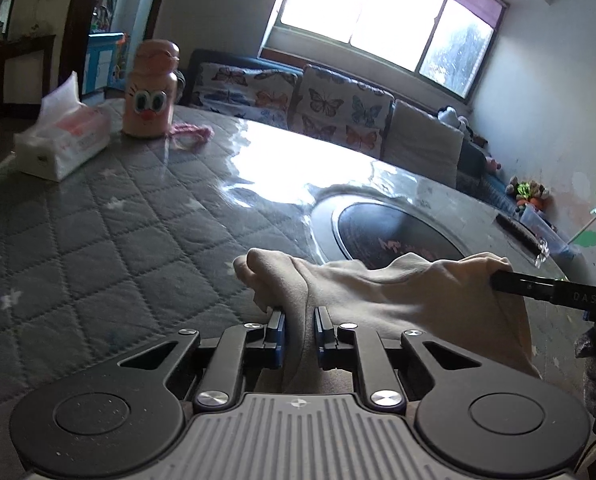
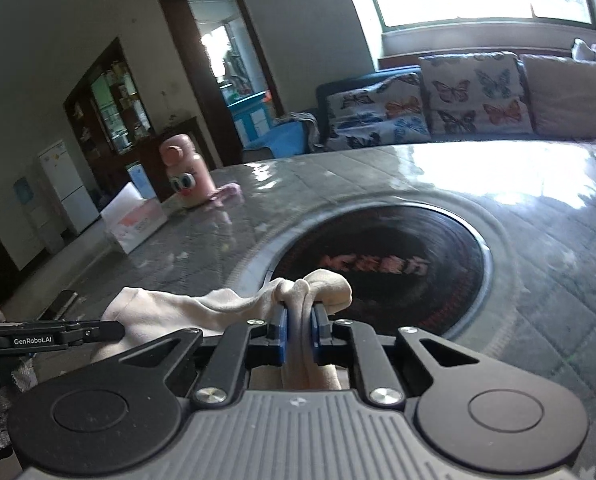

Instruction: Fold clothes

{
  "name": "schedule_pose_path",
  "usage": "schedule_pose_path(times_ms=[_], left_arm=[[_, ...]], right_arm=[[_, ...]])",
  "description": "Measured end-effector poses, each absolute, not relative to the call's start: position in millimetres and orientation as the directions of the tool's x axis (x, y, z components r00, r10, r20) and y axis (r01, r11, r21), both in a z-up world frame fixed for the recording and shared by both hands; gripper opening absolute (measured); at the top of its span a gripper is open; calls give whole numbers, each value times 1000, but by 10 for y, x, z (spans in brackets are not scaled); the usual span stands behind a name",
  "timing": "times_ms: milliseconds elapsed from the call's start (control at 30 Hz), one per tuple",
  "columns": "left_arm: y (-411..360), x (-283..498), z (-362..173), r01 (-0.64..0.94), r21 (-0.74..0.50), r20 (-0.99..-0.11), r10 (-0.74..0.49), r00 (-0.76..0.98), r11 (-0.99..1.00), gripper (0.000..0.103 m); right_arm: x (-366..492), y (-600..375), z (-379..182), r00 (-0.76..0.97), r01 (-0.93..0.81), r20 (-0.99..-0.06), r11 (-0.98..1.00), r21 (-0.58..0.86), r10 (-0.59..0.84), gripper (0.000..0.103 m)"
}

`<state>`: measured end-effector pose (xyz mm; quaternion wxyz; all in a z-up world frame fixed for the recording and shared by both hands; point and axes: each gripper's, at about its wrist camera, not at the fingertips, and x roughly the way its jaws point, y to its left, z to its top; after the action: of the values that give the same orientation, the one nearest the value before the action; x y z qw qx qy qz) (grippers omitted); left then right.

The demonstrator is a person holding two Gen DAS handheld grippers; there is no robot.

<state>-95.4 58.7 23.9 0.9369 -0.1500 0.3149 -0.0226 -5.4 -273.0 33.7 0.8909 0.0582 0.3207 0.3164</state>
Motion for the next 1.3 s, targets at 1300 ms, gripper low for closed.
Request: schedule_pose_path(times_ms=[1300], left_arm=[[1722,-578,311,-318,-154,-598,168,784,935,25]], right_arm=[[892,-771,189,468,-694,-572,681,235,674,15]])
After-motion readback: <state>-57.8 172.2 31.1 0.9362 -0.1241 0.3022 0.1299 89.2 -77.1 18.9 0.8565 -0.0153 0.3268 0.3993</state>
